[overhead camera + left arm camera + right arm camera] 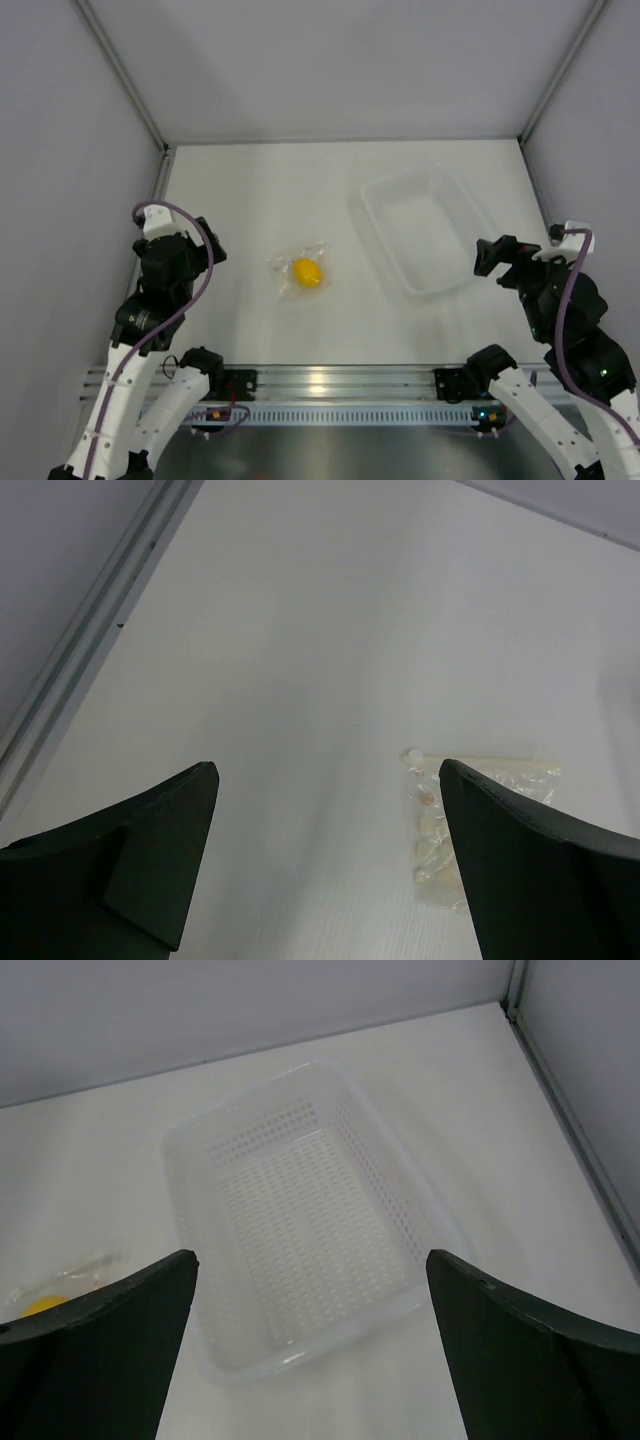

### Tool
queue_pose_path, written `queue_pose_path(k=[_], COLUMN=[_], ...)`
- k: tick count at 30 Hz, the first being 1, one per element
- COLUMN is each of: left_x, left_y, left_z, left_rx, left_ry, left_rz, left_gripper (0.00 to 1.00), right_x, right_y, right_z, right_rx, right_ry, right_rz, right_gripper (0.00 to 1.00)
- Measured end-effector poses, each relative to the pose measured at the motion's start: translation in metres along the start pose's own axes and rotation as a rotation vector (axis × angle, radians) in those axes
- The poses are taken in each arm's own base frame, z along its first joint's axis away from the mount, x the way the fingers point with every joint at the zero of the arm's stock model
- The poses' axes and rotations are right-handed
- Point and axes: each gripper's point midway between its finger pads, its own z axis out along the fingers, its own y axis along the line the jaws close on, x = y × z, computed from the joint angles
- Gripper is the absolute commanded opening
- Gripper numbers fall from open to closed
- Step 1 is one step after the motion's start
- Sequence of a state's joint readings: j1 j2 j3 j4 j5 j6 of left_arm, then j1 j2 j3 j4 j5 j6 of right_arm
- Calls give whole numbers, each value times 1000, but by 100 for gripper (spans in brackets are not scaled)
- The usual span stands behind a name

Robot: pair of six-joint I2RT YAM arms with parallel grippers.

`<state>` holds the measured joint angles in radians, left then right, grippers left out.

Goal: Open the zip-top bag and remove the fake food

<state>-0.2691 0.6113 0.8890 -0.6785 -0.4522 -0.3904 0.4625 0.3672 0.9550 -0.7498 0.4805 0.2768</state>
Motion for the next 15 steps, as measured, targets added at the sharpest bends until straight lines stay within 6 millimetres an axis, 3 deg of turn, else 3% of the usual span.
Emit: queue_pose_path(k=[8,15], left_x=[6,41], left_y=[-8,-46], left_z=[3,20], left_rx=[35,138], left_ry=[33,197], left_rz=[-3,-151], left_gripper=[98,98], right_x=[20,33], right_y=[6,21], right_z=[9,15], right_rx=[-24,-93], right_ry=[56,105], right_rz=[-29,-52], right_gripper=[99,99])
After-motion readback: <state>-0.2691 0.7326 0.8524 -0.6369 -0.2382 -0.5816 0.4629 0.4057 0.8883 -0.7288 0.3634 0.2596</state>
